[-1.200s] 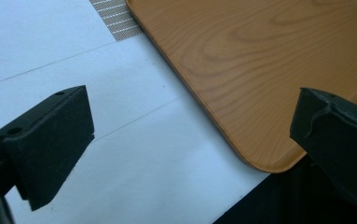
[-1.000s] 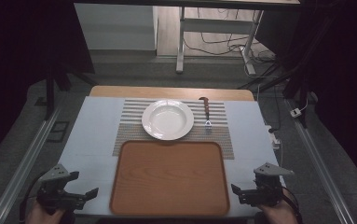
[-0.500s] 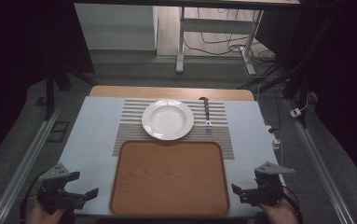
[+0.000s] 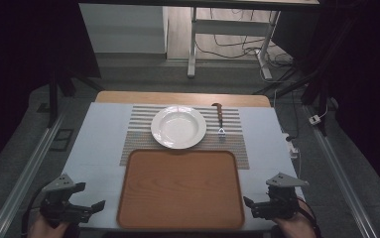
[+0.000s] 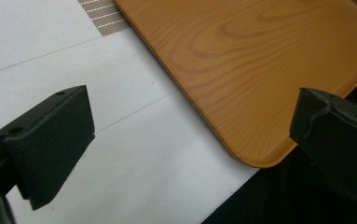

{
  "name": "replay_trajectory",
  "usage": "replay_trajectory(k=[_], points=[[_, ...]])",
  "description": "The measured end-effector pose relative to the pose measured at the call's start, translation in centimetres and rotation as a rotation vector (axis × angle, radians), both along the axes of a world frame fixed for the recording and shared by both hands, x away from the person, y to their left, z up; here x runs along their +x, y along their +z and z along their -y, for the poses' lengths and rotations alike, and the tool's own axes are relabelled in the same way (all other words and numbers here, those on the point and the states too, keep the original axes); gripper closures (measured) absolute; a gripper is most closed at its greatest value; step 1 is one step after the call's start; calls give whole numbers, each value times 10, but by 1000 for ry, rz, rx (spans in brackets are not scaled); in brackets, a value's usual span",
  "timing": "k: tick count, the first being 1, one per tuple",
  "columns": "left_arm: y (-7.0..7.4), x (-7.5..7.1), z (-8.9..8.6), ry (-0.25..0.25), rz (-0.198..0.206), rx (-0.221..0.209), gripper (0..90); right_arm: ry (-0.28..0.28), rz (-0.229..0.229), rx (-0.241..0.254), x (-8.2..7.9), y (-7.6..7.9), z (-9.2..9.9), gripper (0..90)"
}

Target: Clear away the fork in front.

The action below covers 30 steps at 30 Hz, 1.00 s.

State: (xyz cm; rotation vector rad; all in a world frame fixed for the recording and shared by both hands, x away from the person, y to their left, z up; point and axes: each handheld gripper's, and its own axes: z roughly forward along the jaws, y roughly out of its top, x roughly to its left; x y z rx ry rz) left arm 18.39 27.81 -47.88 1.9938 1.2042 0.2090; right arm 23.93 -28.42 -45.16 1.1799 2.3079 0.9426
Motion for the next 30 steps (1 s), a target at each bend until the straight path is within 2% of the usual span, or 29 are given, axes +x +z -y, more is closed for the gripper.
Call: replay_trajectory(k=[6,12,19,26,30], points=[[0,0,0,0,-1,-2,0,27,10,-17,1,0,-5,0],[0,0,0,-1,-1,2,0,55,17,-6,4,0,-10,0],[0,0,0,2,-3,-1,0,112,15,-84,8,-3,-21,0],[0,0,0,4,-5,1,0,149,12,-133,12,-4,-33,0],[0,1,0,5,-6,1,0,189,20,-190,19,-5,-44,0]])
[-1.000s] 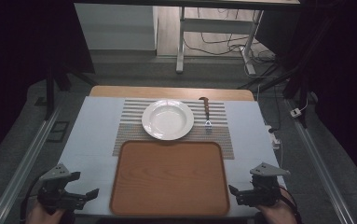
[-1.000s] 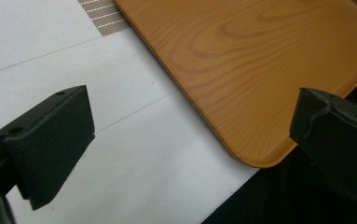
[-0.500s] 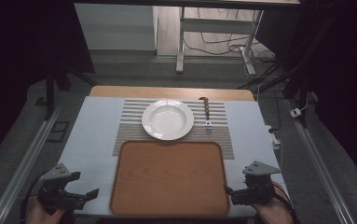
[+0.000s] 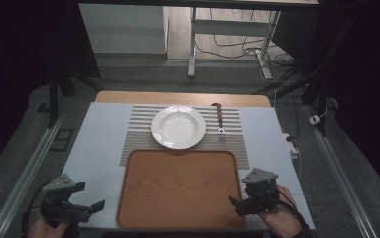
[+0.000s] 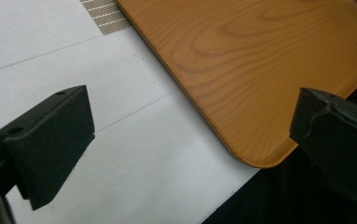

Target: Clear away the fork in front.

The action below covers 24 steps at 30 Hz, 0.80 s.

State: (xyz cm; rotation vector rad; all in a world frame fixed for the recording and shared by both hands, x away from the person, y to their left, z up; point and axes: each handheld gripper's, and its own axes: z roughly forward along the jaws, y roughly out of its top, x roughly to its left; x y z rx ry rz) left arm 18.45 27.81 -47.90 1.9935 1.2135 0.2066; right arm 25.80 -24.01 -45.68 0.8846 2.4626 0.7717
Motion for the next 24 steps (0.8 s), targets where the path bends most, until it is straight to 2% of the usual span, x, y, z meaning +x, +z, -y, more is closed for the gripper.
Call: replay_trajectory(k=[11,14,19,20,21,22,24], points=[[0,0,0,-1,-2,3,0,38,-15,-85,11,-8,-19,0],[0,0,0,-2,-4,4,0,49,-6,-111,14,-10,-24,0],[0,1,1,-3,-5,5,0,84,24,-188,23,-15,-39,0],[0,1,1,-3,-5,5,0,84,24,-188,23,-15,-39,0],[0,1,0,-3,-5,5,0,95,35,-218,26,-17,-44,0],[0,1,0,-3,-6,5,0,95,35,-218,26,-17,-44,0],[0,1,1,-4,-6,5,0,114,46,-262,31,-20,-50,0]])
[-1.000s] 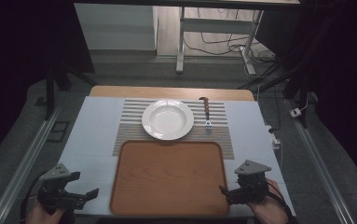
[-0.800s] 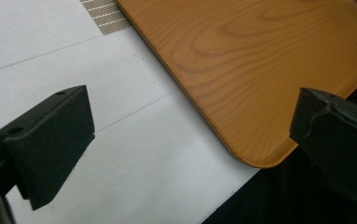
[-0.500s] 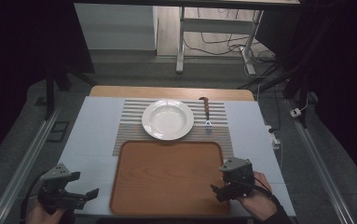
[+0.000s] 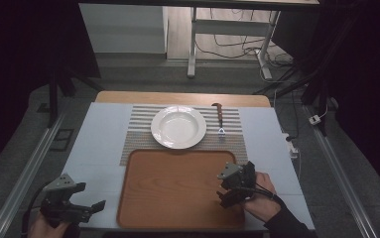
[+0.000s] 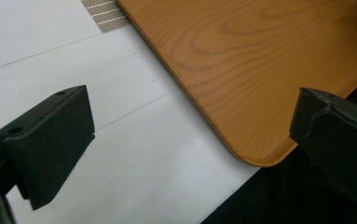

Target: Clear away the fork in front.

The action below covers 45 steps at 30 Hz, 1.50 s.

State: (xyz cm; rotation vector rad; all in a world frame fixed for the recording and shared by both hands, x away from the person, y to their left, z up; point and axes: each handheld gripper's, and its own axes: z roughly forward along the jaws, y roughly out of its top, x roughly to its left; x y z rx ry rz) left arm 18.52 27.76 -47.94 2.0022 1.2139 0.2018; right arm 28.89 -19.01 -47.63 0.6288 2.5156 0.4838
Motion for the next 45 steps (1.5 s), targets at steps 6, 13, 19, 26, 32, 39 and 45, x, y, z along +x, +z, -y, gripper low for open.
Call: replay_trajectory(k=[6,13,19,26,32,39,45], points=[[0,0,0,-2,-1,-1,0,29,33,-94,12,-7,-10,0],[0,0,0,-1,-3,-1,0,67,97,-197,26,-12,-19,0],[0,0,0,-1,-5,-5,0,84,124,-252,42,-15,-23,0],[0,1,-1,0,-6,-5,0,86,158,-323,65,-15,-24,0],[0,1,-1,0,-8,-7,0,78,191,-356,82,-15,-24,0],[-1,1,-1,-1,-10,-11,0,65,207,-378,106,-7,-27,1],[-1,1,-1,-2,-11,-14,0,57,233,-395,125,0,-28,22]])
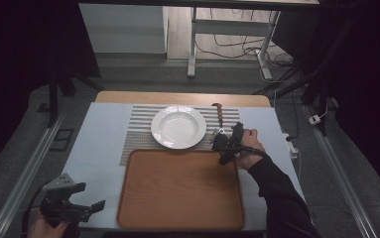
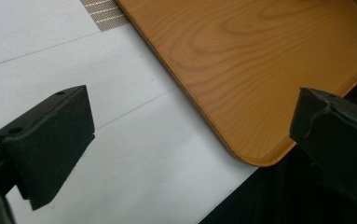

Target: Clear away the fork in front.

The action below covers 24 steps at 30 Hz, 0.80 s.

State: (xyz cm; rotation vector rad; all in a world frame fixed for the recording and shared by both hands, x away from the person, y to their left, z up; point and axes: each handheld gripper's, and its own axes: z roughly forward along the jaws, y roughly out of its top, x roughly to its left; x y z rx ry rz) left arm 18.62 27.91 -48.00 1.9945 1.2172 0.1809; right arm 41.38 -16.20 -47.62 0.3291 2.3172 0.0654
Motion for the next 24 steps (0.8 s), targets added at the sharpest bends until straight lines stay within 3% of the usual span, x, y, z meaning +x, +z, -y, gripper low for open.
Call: replay_trajectory(k=[6,13,14,16,20,21,22,23,24], points=[[0,0,0,-3,-1,-2,0,-17,34,-13,20,0,-1,74],[0,0,0,-5,-2,-5,0,10,0,-42,34,-14,-2,165],[0,0,0,-5,-2,-5,0,18,-7,-50,36,-18,-4,220],[0,0,0,-6,-3,-3,0,23,-4,-61,37,-20,-4,246],[0,0,0,-7,-3,-4,0,63,-31,-92,42,-32,-9,446],[0,0,0,-8,-3,-4,0,63,-31,-92,42,-32,-9,446],[0,0,0,-8,-3,-4,0,66,-5,-128,41,-38,-12,540],[0,0,0,-8,-4,-4,0,66,-5,-128,41,-38,-12,540],[0,0,0,-9,-3,-3,0,99,-23,-142,43,-43,-13,640]])
